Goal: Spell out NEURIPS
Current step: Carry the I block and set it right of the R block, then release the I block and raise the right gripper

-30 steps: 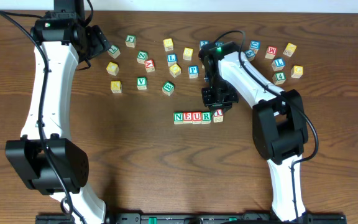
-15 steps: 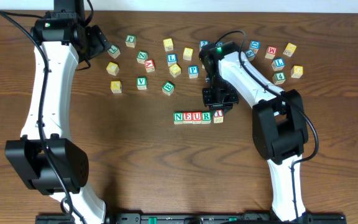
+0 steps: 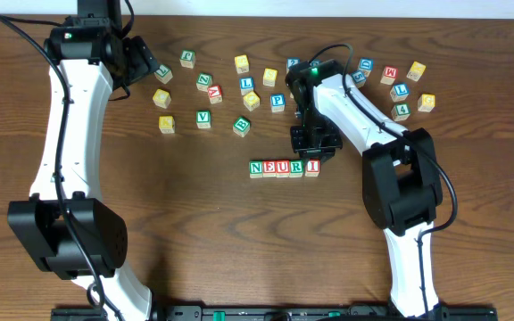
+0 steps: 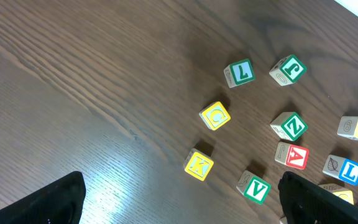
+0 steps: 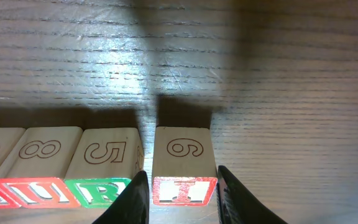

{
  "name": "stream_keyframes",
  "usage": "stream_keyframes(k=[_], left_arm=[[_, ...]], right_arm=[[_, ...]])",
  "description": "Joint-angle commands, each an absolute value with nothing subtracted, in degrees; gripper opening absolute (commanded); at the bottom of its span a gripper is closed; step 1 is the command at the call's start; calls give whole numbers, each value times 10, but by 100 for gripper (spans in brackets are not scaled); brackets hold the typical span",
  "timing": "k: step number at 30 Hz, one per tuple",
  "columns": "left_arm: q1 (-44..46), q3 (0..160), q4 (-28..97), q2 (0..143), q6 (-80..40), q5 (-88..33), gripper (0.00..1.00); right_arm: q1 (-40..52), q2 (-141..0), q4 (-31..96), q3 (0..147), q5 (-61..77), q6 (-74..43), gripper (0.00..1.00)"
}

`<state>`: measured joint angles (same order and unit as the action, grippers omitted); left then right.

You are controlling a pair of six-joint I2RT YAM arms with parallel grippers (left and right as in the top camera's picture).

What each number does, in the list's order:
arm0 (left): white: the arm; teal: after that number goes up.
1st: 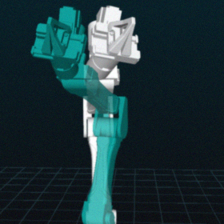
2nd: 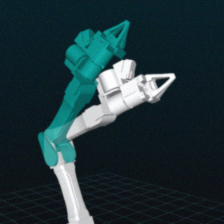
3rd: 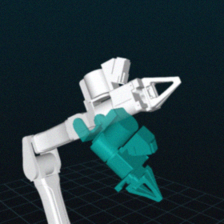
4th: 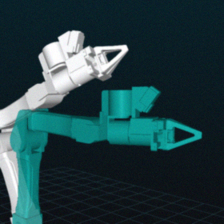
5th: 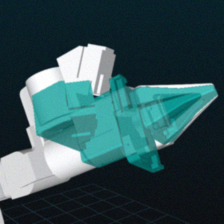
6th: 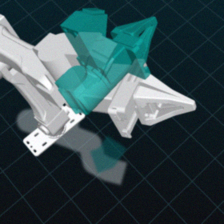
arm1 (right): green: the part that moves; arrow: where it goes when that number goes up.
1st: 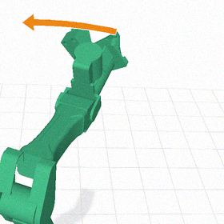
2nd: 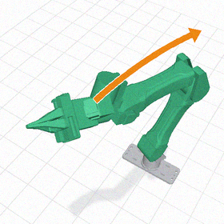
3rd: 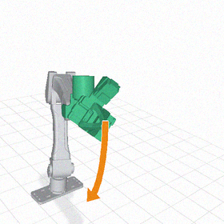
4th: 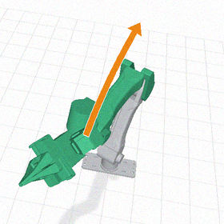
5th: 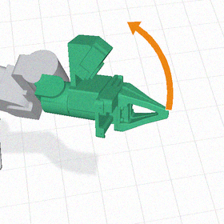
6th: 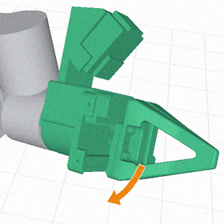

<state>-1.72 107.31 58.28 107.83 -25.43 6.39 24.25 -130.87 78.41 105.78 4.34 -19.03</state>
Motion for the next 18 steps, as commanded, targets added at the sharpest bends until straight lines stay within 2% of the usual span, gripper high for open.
stream_keyframes(k=[1,4,6,12,18], left_arm=[[-18,1071,584,1084,-251,71,98],[-18,1071,584,1084,-251,71,98],[-18,1071,585,1084,-251,71,98],[-18,1071,584,1084,-251,71,98],[-18,1071,585,1084,-251,71,98]], right_arm=[[249,-1301,781,1055,46,-199,23],[247,-1300,775,1060,47,-199,16],[244,-1298,776,1070,47,-196,16],[238,-1262,778,1092,47,-192,22],[230,-1219,787,1092,47,-192,24]])
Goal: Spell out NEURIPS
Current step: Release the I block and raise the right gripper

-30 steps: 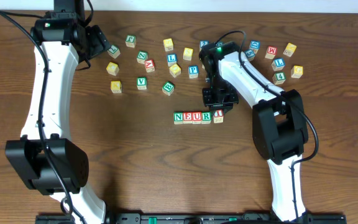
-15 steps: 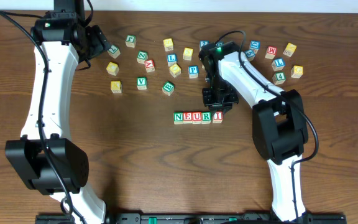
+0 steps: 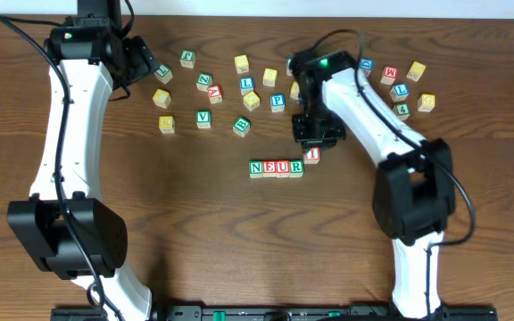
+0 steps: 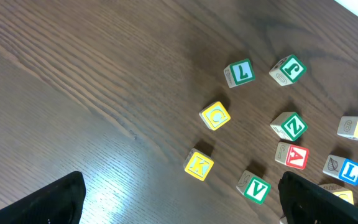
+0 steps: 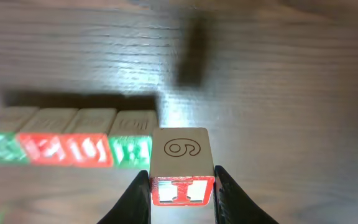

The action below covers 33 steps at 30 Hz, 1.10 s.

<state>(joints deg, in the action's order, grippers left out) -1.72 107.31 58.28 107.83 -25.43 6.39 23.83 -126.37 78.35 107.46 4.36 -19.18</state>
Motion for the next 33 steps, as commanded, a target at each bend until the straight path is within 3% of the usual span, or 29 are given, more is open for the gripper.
stream_keyframes(k=[1,10,33], left_arm=[[-18,1071,584,1084,-251,71,97],[-18,1071,584,1084,-251,71,98],[-18,1071,584,1084,-251,71,98]], right_arm=[[222,-1209,793,1091,46,-192,24],[203,-1206,800,1070,46,-192,26],[243,-1206,651,920,20,-192,23]])
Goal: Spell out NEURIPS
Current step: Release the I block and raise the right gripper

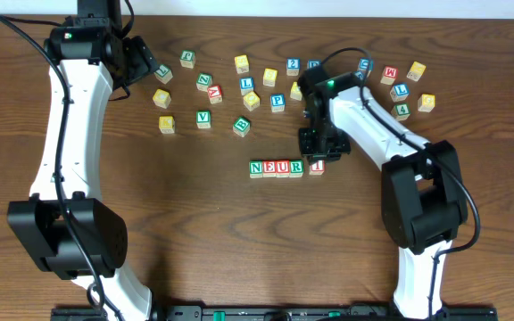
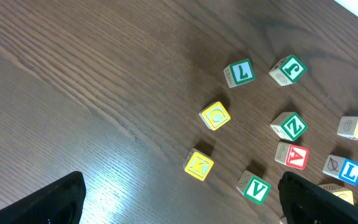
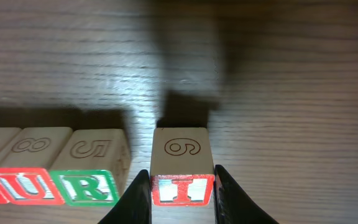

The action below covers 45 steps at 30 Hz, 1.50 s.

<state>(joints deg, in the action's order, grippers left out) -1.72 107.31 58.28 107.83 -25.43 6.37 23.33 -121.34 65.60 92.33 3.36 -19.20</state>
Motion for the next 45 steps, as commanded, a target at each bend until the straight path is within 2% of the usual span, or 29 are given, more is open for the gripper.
stream_keyframes(k=[1,32,45], left_arm=[[-18,1071,584,1084,-251,71,98],[-18,1071,584,1084,-251,71,98],[-18,1071,584,1084,-251,71,98]], right_arm=[[244,-1206,649,920,18,-192,23],[256,-1207,651,917,12,-192,25],[256,-1206,650,917,22,-192,33]])
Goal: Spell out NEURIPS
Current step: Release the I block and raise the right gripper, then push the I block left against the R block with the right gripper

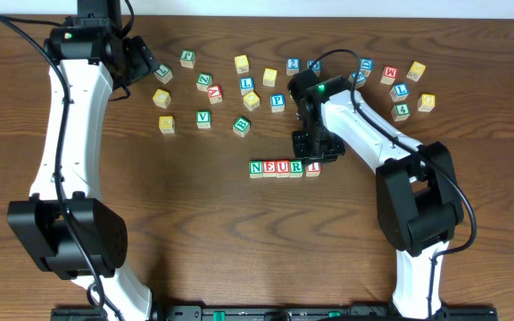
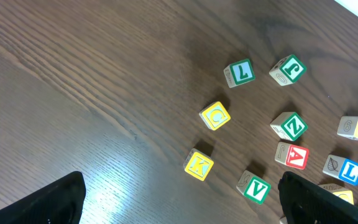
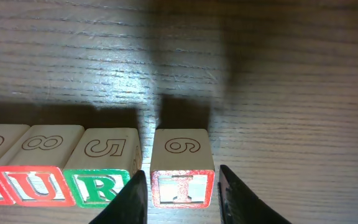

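Note:
On the brown table lies a row of letter blocks reading N, E, U, R [image 1: 276,168] [image 3: 101,186]. The red I block [image 1: 312,167] [image 3: 183,180] stands at the row's right end, a narrow gap from the R. My right gripper [image 1: 312,157] [image 3: 180,198] straddles the I block, open, with a sliver of space on each side. A blue P block [image 1: 277,102] lies among the loose blocks behind. My left gripper [image 1: 137,61] [image 2: 179,190] hangs open and holds nothing, high over the back left.
Loose letter blocks are scattered along the back of the table, from a yellow K [image 1: 166,124] [image 2: 199,165] and green V [image 1: 203,118] [image 2: 254,188] on the left to a yellow block [image 1: 426,102] at the right.
My right gripper's fingers were tight on the I block; now they stand slightly wider and clear of it. The I block sits closer to the R. The left arm has not moved.
The I block first stood on the table beside the R, between my right fingers. Then it hung above the row, gripped. Later it was on the table with a wider gap to the R, still gripped. Now it rests near the R, released.

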{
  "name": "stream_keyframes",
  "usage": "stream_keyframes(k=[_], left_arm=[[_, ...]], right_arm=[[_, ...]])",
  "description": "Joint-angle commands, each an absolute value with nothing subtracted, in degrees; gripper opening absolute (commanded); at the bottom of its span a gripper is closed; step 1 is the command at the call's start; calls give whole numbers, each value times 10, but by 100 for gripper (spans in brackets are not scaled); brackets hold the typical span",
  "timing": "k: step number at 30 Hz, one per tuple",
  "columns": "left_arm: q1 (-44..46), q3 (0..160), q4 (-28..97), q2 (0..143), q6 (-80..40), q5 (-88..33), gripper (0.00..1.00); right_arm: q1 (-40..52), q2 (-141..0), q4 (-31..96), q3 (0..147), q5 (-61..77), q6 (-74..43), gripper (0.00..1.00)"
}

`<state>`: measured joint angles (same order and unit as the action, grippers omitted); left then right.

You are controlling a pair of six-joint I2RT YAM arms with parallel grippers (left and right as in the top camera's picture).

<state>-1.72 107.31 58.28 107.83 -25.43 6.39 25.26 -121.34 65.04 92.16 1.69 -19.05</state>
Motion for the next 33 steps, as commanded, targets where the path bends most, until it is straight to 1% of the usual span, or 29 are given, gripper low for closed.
stream_keyframes(k=[1,7,10,13,16,22,27,30,31,33], left_arm=[[-18,1071,584,1084,-251,71,98],[-18,1071,584,1084,-251,71,98],[-18,1071,584,1084,-251,71,97],[-18,1071,585,1084,-251,71,98],[-18,1071,584,1084,-251,71,98],[-18,1071,584,1084,-251,71,98],[-18,1071,585,1084,-251,71,98],[-18,1071,584,1084,-251,71,98],[-18,1071,584,1084,-251,71,98],[-18,1071,584,1084,-251,71,98]], right_arm=[[256,-1206,650,917,26,-192,35],[255,-1192,649,919,36,-192,40],[255,-1172,646,919,36,-192,48],[254,-1154,644,919,36,-192,52],[249,-1137,643,919,36,-192,52],[225,-1124,656,919,31,-193,41],[195,-1124,673,915,20,-208,34],[182,-1125,671,903,20,-210,31],[177,-1125,665,885,20,-210,27],[176,-1126,656,867,20,-210,25]])
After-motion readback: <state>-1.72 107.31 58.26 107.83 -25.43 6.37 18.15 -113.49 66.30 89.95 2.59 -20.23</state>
